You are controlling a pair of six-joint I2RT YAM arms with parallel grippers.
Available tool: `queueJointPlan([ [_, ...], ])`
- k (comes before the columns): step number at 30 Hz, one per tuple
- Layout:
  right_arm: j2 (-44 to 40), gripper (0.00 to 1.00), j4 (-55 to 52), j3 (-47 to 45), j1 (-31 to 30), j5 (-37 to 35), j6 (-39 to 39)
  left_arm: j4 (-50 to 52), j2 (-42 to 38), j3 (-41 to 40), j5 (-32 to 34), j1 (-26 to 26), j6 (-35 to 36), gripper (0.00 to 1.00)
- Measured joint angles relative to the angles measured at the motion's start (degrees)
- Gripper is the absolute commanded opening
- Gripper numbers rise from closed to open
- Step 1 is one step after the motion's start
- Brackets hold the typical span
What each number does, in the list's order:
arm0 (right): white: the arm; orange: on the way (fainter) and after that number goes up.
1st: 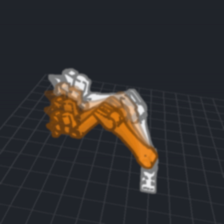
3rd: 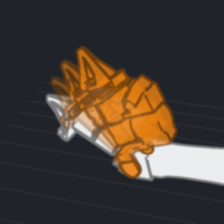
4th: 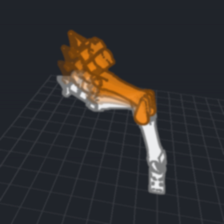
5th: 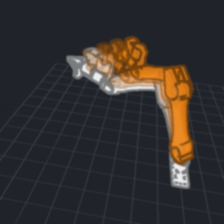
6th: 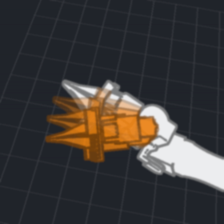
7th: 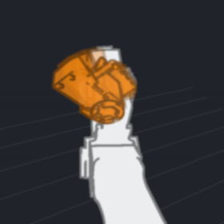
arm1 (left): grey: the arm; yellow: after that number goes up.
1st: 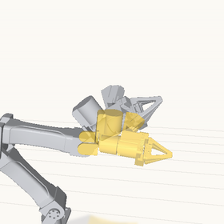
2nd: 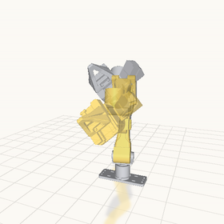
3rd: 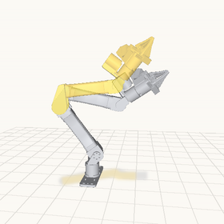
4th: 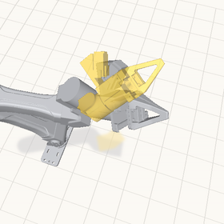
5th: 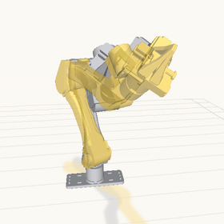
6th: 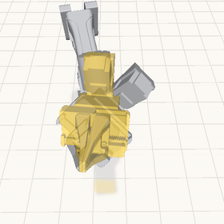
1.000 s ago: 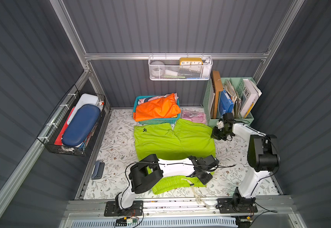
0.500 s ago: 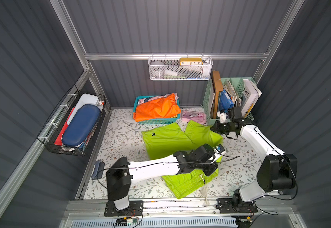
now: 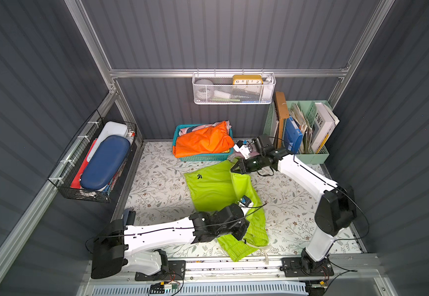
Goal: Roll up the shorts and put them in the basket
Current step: Fold the shorts at the center of the board.
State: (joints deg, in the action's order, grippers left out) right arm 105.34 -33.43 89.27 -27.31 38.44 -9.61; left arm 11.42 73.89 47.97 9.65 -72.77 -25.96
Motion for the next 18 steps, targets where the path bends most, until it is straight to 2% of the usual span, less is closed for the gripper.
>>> queueJointPlan([
  [7,11.74,0.00,-0.22,1.57,-2.69,0.52,-3.56,2.19,-2.49,-5.27,3.93,0.02,-5.99,0.00],
  [18,14.38,0.00,4.39,-2.03,-2.10,-11.43,-16.31,4.79,-2.60,-6.36,6.95,0.68,-8.48,0.00],
])
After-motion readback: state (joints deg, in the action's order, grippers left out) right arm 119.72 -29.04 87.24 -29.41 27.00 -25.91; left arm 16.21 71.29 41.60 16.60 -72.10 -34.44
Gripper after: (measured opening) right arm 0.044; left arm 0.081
